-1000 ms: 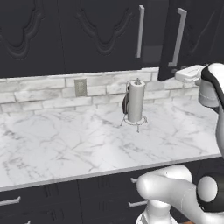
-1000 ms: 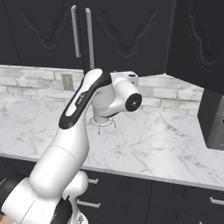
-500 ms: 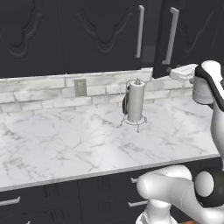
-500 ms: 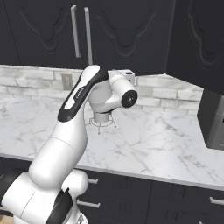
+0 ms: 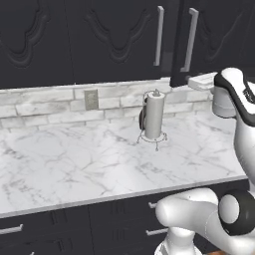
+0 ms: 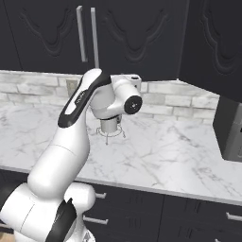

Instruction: Close all open cabinet doors.

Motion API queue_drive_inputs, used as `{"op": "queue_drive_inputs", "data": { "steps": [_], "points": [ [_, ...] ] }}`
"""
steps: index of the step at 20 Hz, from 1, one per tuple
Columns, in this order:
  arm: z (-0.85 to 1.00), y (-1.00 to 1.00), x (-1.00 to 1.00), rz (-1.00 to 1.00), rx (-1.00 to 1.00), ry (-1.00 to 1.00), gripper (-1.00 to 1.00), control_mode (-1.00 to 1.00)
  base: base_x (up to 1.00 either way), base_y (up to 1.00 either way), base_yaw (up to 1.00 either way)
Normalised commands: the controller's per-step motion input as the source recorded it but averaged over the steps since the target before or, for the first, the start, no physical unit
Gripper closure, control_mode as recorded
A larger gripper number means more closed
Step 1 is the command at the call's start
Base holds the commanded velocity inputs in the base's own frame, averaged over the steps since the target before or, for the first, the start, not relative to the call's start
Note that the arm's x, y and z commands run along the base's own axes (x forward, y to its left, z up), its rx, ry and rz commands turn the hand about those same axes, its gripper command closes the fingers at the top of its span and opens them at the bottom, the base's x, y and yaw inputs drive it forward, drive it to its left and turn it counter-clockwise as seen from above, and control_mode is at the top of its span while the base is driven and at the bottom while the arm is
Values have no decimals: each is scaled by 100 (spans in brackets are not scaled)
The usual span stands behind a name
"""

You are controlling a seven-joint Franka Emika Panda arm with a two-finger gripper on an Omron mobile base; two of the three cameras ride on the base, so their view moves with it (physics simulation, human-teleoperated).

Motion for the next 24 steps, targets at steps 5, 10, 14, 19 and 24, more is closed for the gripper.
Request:
{"op": "queue_drive_inputs", "data": {
  "steps": [5, 10, 14, 19, 24],
  "points": [
    [-1, 20, 21, -2, 0, 0, -100, -100, 0, 0, 0],
    [-5, 19, 23, -3, 0, 0, -100, -100, 0, 0, 0],
    [-4, 17, 20, -3, 0, 0, -100, -100, 0, 0, 0],
    [0, 13, 20, -3, 0, 0, -100, -100, 0, 0, 0],
    [-1, 7, 17, -2, 0, 0, -100, -100, 0, 0, 0]
  ]
}}
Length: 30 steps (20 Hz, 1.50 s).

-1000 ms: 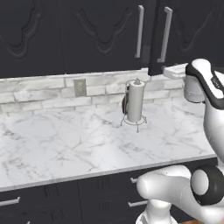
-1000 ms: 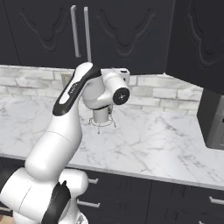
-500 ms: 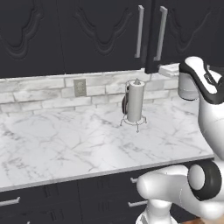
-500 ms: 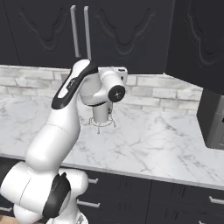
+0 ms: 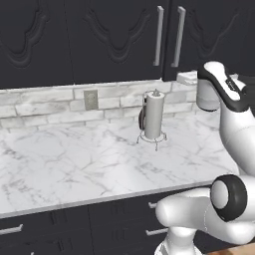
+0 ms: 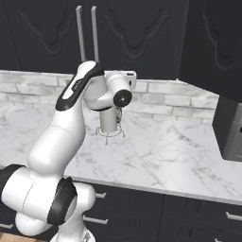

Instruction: Close all open cabinet doors.

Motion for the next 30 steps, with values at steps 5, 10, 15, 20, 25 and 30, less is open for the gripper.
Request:
{"op": "queue_drive_inputs", "data": {
  "steps": [5, 10, 15, 20, 25, 30],
  "points": [
    [0, 4, 18, -1, 0, 0, -100, -100, 0, 0, 0],
    [0, 0, 18, 0, 0, 0, -100, -100, 0, 0, 0],
    [0, 0, 18, 0, 0, 0, -100, -100, 0, 0, 0],
    [0, 0, 17, 0, 0, 0, -100, -100, 0, 0, 0],
    [0, 0, -1, 0, 0, 1, -100, -100, 0, 0, 0],
    [0, 0, -44, 0, 0, 6, -100, -100, 0, 0, 0]
  ]
}}
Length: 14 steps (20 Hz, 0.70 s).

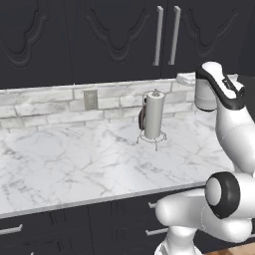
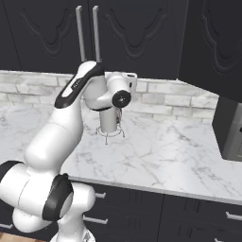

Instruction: Close all open cabinet doors.

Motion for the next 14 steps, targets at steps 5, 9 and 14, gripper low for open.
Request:
{"op": "queue_drive_inputs", "data": {
  "steps": [5, 9, 14],
  "points": [
    [0, 0, -61, 0, 0, 8, -100, -100, 0, 0, 0],
    [0, 0, -61, 0, 0, 11, -100, -100, 0, 0, 0],
    [7, 0, -51, -1, 0, 15, -100, -100, 0, 0, 0]
  ]
}}
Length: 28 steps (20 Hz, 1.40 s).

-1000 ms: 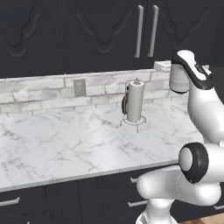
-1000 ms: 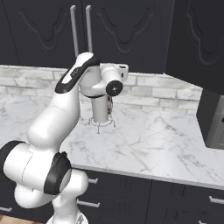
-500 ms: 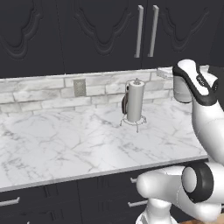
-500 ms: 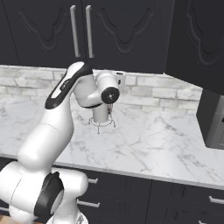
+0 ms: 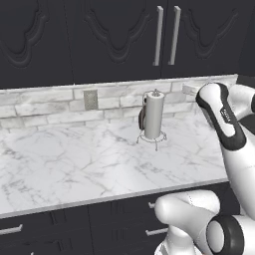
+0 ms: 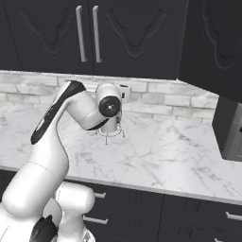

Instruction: Close all open cabinet doors.

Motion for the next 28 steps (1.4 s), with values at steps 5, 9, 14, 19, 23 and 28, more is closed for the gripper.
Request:
{"op": "queue_drive_inputs", "data": {
  "steps": [5, 9, 14, 19, 23, 28],
  "points": [
    [15, 0, -50, -3, 0, 18, -100, -100, 0, 0, 0],
    [21, 0, -47, -4, 0, 20, -100, -100, 0, 0, 0],
    [19, 1, -33, -2, 0, 19, -100, -100, 0, 0, 0],
    [15, 17, -17, 0, 0, 16, -100, -100, 0, 0, 0],
    [17, 38, -27, 0, 0, 10, -100, -100, 0, 0, 0],
    [5, 48, -39, 0, 0, 9, -100, -100, 0, 0, 0]
  ]
}}
